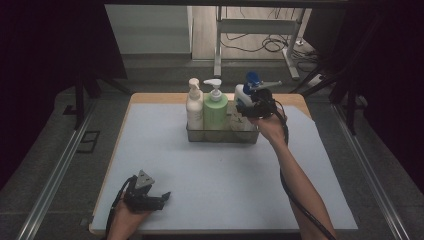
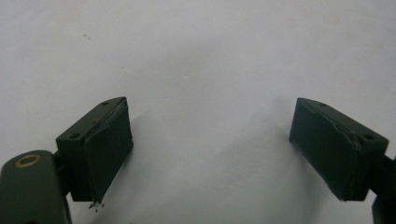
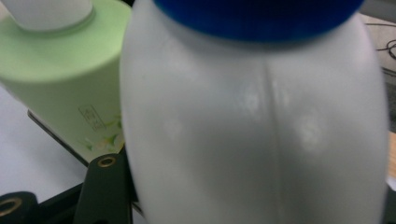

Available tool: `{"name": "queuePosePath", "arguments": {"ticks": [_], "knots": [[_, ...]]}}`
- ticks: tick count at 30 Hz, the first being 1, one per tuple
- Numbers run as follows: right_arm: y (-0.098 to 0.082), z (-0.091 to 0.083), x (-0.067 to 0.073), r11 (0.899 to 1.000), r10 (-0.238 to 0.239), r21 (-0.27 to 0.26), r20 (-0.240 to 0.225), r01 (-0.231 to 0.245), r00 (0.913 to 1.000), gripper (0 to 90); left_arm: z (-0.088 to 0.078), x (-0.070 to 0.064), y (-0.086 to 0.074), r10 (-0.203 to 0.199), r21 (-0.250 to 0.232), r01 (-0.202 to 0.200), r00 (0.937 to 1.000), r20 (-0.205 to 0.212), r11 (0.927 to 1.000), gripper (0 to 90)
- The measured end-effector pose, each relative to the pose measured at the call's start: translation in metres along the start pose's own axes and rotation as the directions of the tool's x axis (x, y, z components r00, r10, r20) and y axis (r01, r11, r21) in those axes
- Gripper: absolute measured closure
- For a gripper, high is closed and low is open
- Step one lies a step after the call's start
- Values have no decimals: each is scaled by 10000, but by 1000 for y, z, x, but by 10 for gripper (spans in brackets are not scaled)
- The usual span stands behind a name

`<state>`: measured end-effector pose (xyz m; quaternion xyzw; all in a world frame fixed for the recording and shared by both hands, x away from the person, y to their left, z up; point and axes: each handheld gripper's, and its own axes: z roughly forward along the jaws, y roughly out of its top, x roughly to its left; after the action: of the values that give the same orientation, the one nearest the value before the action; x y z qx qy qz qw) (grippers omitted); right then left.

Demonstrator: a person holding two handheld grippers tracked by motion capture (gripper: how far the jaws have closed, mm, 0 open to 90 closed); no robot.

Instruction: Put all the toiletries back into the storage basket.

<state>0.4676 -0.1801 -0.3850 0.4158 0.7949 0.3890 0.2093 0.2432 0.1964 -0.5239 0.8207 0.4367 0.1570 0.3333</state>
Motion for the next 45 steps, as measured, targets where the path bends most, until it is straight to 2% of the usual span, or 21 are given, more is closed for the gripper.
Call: {"name": "queuePosePath", "arguments": {"ticks": [19, 25, 27, 28, 33, 36, 40, 45], "knots": [[-6, 12, 4, 9990, -10, 457, 61, 8, 10000, 403, 0, 0, 0, -11, -9, 11, 10000, 10, 10000, 129], [-1, 15, 7, 9973, -247, 689, -7, 247, 9997, 392, 0, 0, 0, -8, -15, 8, 10000, 5, 10000, 129], [-2, 16, 5, 9973, -356, 650, 11, 354, 9994, 390, 0, 0, 0, -10, -16, 10, 10000, 6, 10000, 129], [-2, 16, 5, 9981, -212, 570, -25, 213, 9998, 389, 0, 0, 0, -10, -14, 10, 10000, 7, 10000, 129], [-5, 15, 0, 9990, -174, 419, -207, 183, 9996, 360, 0, 0, 0, -10, -13, 10, 10000, 8, 10000, 129], [-6, 10, -1, 9998, -172, 135, -359, 177, 9992, 341, 0, 0, 0, -13, -16, 13, 10000, 7, 10000, 129], [-7, 5, 0, 9994, -350, 53, -301, 352, 9989, 326, 0, 0, 0, -12, -17, 12, 10000, 4, 10000, 129], [-10, -2, -1, 9995, -298, -121, -360, 294, 9989, 326, 0, 0, 0, -10, -27, 10, 10000, -3, 10000, 129]]}}
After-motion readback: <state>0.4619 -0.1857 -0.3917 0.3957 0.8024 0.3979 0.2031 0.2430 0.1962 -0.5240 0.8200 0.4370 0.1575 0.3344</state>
